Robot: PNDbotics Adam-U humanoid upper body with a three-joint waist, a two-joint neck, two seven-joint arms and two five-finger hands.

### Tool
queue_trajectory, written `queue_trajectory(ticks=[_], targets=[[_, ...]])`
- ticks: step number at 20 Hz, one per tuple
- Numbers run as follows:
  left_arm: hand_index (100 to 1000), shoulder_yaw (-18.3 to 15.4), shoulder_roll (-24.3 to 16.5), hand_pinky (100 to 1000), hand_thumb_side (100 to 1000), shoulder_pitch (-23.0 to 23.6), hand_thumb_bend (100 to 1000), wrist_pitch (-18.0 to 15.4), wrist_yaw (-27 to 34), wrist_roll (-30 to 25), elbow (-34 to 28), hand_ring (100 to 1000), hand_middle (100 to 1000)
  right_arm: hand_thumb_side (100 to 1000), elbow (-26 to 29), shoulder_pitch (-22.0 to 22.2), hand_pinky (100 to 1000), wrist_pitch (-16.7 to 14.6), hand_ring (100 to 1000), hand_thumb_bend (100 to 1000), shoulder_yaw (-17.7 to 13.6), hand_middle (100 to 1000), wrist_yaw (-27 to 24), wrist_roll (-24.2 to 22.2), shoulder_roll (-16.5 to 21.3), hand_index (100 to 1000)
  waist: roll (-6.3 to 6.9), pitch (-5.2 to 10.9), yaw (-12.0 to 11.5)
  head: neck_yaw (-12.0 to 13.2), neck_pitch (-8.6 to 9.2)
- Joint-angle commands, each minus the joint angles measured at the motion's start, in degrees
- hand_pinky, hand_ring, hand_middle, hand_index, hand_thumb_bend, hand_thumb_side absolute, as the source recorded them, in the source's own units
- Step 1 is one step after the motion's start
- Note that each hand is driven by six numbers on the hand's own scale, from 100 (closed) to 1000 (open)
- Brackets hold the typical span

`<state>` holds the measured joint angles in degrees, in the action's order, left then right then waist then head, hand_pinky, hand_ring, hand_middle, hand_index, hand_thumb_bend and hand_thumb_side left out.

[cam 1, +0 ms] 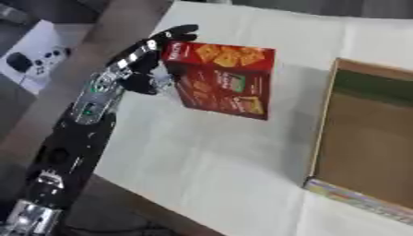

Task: Pick up objects on the table and place them in the box.

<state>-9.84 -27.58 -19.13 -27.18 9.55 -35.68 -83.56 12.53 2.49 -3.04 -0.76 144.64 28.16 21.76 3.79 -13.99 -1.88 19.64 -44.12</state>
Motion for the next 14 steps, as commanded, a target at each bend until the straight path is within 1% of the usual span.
queue_trajectory(ticks=[1, 2, 3, 4, 5, 10, 14], targets=[[1000, -0.7, -1.0, 731, 394, -0.2, 100, -16.8, -0.8, -16.3, -0.7, 1000, 1000, 1000, -0.1, 0.2, 328, -0.1, 512, 100, -0.2, 640, 0.1, 0.0, 1.4, 763, -0.09, 0.57, 0.0, -0.6, 0.00], [1000, -0.8, -1.1, 731, 392, -0.2, 100, -16.9, -1.0, -16.3, -0.7, 1000, 1000, 1000, 0.0, 0.2, 328, -0.1, 512, 100, -0.2, 640, 0.1, 0.0, 1.4, 763, -0.07, 0.57, 0.0, -0.6, 0.00], [1000, -0.8, -1.1, 728, 412, -0.1, 100, -17.0, -1.1, -16.3, -0.6, 1000, 1000, 1000, 0.0, 0.2, 329, -0.1, 512, 100, -0.2, 640, 0.1, 0.0, 1.4, 763, -0.05, 0.56, 0.0, -0.6, 0.00], [1000, -0.8, -1.1, 727, 397, -0.1, 100, -17.1, -1.3, -16.3, -0.6, 1000, 1000, 1000, 0.0, 0.3, 329, -0.2, 512, 100, -0.1, 640, 0.2, -0.1, 1.4, 763, -0.02, 0.55, 0.0, -0.7, 0.00], [1000, -0.8, -1.1, 723, 423, -0.1, 100, -17.2, -1.5, -16.3, -0.5, 1000, 1000, 1000, 0.1, 0.2, 329, -0.2, 512, 100, -0.1, 640, 0.3, -0.1, 1.4, 763, 0.00, 0.54, 0.1, -0.7, 0.00], [1000, -0.1, -0.8, 711, 469, -0.1, 100, -17.5, -2.2, -16.3, 0.0, 992, 1000, 1000, 0.3, 0.1, 329, -0.4, 513, 100, -0.1, 641, 0.6, -0.3, 1.5, 763, 0.08, 0.38, 0.3, -0.8, 0.00], [1000, 0.2, -0.8, 709, 480, -0.2, 100, -17.8, -2.8, -16.3, 0.3, 988, 1000, 1000, 0.5, 0.0, 329, -0.4, 512, 100, -0.2, 640, 0.7, -0.2, 1.6, 763, 0.18, 0.20, 0.5, -0.9, 0.00]])
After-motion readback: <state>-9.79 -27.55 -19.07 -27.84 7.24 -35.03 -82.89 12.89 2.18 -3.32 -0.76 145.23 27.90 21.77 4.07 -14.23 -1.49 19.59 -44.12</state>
